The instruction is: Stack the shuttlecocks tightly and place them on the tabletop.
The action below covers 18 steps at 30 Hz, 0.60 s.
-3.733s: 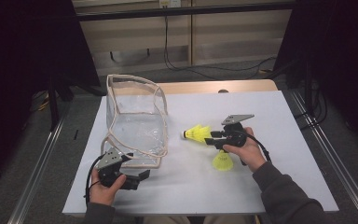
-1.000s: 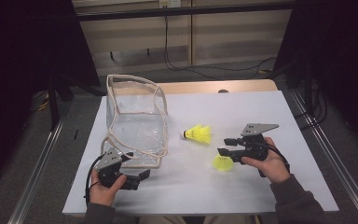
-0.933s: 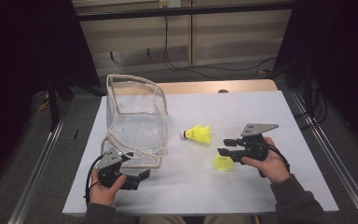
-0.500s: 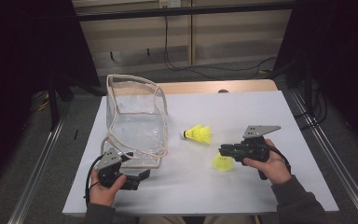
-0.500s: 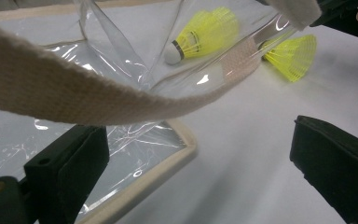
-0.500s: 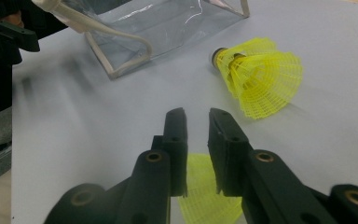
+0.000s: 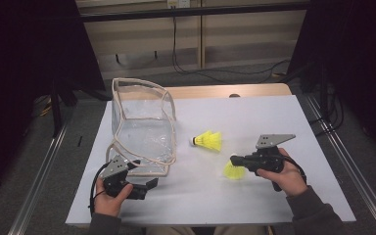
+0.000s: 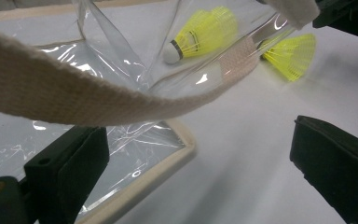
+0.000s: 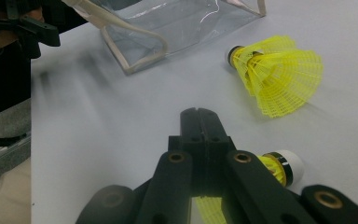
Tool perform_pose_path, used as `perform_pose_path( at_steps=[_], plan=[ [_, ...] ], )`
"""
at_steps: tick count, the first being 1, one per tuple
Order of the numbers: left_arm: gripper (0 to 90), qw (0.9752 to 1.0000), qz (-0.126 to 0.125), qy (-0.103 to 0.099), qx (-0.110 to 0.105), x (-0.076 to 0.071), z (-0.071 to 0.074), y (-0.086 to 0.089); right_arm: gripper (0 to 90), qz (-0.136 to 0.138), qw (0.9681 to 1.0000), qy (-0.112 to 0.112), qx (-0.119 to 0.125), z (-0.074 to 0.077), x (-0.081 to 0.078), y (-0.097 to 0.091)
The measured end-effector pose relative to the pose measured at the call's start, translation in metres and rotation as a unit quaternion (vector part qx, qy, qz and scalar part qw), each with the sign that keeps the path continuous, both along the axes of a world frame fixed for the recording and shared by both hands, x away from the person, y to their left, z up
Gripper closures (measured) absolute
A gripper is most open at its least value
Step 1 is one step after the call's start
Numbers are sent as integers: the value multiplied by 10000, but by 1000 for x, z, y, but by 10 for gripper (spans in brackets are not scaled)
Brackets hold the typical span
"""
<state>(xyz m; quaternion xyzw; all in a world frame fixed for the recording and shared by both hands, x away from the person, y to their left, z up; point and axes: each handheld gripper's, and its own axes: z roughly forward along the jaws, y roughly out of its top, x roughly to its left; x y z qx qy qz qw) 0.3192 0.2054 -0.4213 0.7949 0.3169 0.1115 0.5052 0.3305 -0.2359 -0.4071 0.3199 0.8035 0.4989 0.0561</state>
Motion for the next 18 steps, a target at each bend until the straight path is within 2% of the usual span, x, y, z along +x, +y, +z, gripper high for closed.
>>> perform_pose_path(
  at_steps=[9,18],
  plan=[
    [46,10000,-30,-13,-12,0,0,-2,900,75,10000,-30,-19,0,-3,-1],
    [46,10000,-2,-12,-13,0,0,-1,900,194,9997,-38,-149,-4,-4,3]
  ],
)
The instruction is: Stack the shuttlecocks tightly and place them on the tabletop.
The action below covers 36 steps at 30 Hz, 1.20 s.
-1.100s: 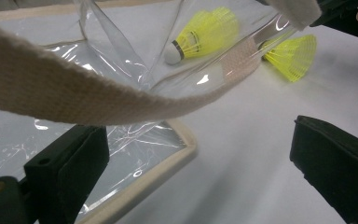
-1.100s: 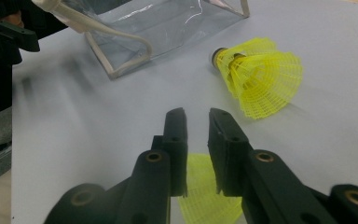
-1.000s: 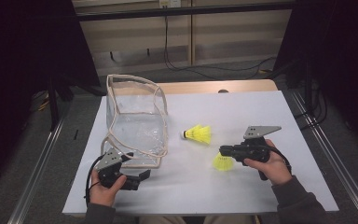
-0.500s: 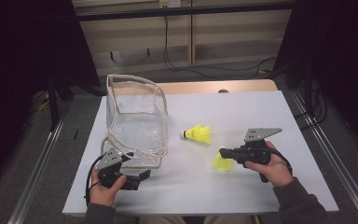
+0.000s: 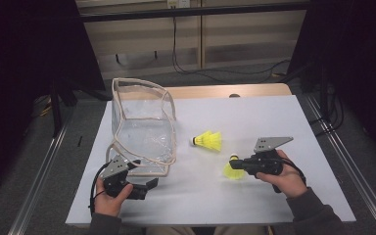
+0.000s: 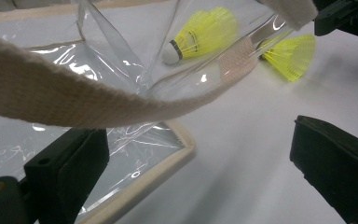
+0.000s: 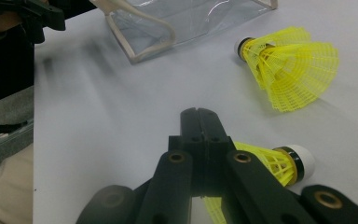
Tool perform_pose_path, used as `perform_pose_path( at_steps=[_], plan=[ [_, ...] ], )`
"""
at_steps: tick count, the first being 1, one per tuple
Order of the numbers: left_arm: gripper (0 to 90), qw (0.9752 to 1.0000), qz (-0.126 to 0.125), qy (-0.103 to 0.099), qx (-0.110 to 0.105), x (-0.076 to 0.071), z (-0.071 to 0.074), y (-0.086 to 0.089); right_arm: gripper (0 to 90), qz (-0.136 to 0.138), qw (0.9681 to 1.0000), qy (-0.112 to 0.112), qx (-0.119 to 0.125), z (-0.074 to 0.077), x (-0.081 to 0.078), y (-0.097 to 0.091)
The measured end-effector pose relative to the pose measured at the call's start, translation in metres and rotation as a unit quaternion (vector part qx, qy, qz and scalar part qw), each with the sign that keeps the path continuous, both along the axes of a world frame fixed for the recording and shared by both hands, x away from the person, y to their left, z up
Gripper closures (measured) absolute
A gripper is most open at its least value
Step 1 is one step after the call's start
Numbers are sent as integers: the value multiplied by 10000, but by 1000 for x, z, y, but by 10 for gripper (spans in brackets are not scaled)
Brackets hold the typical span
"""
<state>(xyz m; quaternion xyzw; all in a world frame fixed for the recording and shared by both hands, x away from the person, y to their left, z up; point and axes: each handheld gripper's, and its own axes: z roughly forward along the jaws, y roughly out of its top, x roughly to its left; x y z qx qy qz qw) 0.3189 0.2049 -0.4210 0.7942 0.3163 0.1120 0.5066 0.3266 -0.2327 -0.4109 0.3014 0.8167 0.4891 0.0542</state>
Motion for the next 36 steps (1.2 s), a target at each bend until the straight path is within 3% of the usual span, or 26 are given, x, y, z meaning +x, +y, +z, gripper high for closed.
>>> perform_pose_path(
  at_steps=[13,36],
  plan=[
    [46,10000,6,-15,-8,1,0,0,900,102,9998,18,-191,-7,0,3],
    [46,10000,9,-10,3,1,0,1,900,-22,9994,-70,-334,-9,4,-2]
  ],
)
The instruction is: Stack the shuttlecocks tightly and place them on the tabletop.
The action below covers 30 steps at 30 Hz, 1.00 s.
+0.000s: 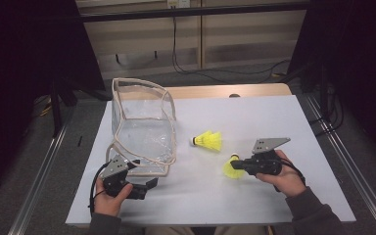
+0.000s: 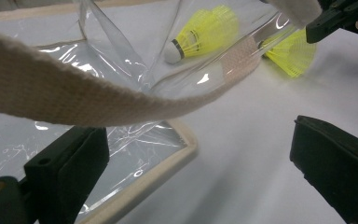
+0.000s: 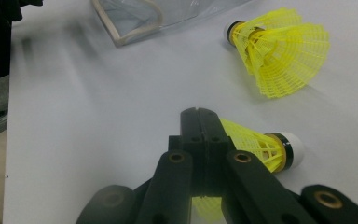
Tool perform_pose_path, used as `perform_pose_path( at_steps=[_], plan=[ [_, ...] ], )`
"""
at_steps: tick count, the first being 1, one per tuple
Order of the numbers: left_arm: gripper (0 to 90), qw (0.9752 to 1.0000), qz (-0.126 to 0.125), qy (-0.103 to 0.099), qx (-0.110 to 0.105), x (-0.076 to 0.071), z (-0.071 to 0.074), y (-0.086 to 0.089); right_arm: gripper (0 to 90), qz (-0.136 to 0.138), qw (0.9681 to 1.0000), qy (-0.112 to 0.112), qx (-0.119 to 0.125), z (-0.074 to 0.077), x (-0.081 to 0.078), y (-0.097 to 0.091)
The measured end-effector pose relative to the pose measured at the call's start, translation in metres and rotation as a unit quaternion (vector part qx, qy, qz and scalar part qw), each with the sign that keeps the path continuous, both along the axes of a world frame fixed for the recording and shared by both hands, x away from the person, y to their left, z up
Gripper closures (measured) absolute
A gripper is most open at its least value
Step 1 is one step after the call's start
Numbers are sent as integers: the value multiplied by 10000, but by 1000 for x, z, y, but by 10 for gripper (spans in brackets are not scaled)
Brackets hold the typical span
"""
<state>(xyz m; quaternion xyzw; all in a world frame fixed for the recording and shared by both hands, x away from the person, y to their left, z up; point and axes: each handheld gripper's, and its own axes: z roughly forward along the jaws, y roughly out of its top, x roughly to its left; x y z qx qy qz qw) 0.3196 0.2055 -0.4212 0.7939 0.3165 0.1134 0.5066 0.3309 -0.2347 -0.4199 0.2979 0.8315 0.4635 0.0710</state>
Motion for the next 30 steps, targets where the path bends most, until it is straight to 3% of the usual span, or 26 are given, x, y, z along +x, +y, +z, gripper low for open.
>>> perform_pose_path(
  at_steps=[9,30],
  plan=[
    [46,10000,-16,-3,25,1,-1,0,900,-66,10000,-54,26,2,3,-5],
    [46,10000,-14,-8,26,1,-1,0,900,-521,9985,-183,-34,4,8,-22]
  ],
)
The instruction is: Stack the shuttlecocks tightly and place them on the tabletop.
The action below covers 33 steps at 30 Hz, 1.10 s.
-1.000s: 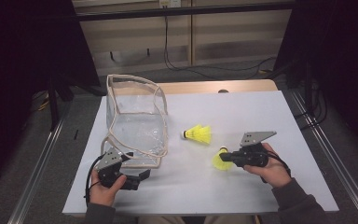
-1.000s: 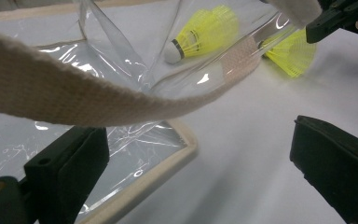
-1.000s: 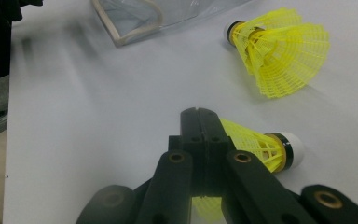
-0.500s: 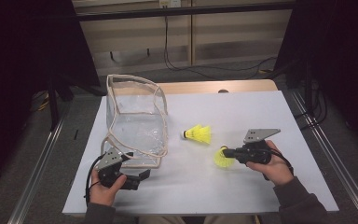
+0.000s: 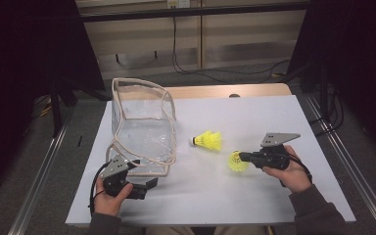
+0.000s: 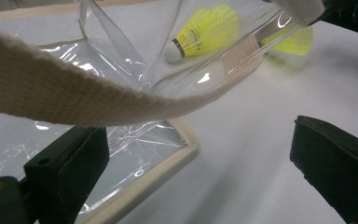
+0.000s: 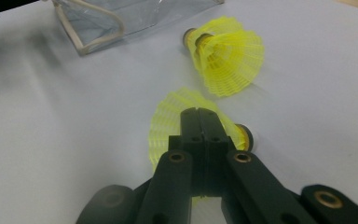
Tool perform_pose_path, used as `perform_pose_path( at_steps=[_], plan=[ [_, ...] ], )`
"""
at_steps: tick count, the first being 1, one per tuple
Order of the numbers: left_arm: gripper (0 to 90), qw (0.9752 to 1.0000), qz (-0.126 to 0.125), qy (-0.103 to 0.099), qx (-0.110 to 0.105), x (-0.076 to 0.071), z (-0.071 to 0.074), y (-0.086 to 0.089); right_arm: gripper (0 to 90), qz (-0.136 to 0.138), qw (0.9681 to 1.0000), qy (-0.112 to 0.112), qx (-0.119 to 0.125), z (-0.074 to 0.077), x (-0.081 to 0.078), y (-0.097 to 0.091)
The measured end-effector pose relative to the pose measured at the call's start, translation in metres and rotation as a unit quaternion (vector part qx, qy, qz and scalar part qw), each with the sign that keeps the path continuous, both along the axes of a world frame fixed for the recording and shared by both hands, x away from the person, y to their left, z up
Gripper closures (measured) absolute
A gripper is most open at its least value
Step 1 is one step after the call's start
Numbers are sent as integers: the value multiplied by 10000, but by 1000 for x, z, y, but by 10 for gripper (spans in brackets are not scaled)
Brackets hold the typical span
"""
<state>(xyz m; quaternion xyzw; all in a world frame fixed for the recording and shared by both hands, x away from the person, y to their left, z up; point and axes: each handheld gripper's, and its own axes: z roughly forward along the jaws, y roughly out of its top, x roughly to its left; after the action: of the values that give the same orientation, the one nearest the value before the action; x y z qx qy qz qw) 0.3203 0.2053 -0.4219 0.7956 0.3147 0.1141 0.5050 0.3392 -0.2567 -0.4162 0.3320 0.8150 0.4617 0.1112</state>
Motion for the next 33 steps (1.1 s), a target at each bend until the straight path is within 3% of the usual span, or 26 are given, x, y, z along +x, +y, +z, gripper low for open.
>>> perform_pose_path(
  at_steps=[16,33],
  plan=[
    [46,10000,-4,7,17,0,0,1,900,-422,9991,-58,5,-3,6,-14],
    [46,10000,16,40,-21,0,-1,1,900,-696,9973,-118,-211,-7,15,-20]
  ],
)
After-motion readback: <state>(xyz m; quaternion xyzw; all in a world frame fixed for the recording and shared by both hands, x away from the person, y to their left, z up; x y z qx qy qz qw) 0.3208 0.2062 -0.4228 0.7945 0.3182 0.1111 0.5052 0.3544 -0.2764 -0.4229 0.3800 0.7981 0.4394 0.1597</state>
